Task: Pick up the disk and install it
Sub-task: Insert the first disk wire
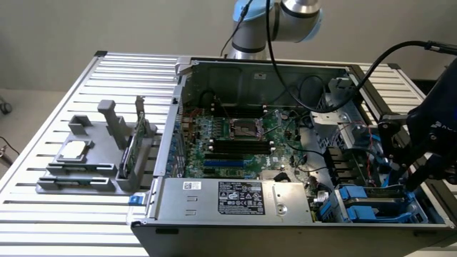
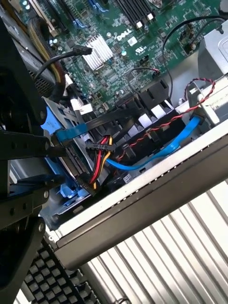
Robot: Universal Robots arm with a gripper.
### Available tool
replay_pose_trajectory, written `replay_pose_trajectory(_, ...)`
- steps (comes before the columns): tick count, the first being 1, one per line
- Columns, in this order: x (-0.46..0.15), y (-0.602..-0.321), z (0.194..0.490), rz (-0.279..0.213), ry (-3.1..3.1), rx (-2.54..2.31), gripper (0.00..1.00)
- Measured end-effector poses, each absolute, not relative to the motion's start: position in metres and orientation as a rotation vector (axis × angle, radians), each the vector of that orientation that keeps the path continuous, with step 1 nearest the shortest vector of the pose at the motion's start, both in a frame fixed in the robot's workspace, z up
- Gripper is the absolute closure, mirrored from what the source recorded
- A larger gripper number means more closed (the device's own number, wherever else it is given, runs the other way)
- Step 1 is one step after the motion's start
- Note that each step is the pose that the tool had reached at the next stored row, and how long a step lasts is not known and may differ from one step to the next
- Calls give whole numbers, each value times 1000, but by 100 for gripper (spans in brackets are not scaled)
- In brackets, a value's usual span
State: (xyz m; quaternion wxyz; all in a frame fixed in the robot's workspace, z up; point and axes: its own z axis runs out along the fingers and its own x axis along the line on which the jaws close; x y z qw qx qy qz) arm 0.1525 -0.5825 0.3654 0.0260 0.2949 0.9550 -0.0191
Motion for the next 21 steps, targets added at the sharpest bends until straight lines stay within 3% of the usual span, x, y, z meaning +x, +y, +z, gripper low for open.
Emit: replay_pose_trajectory(21,161,-586,365,-50,2908,1080,71)
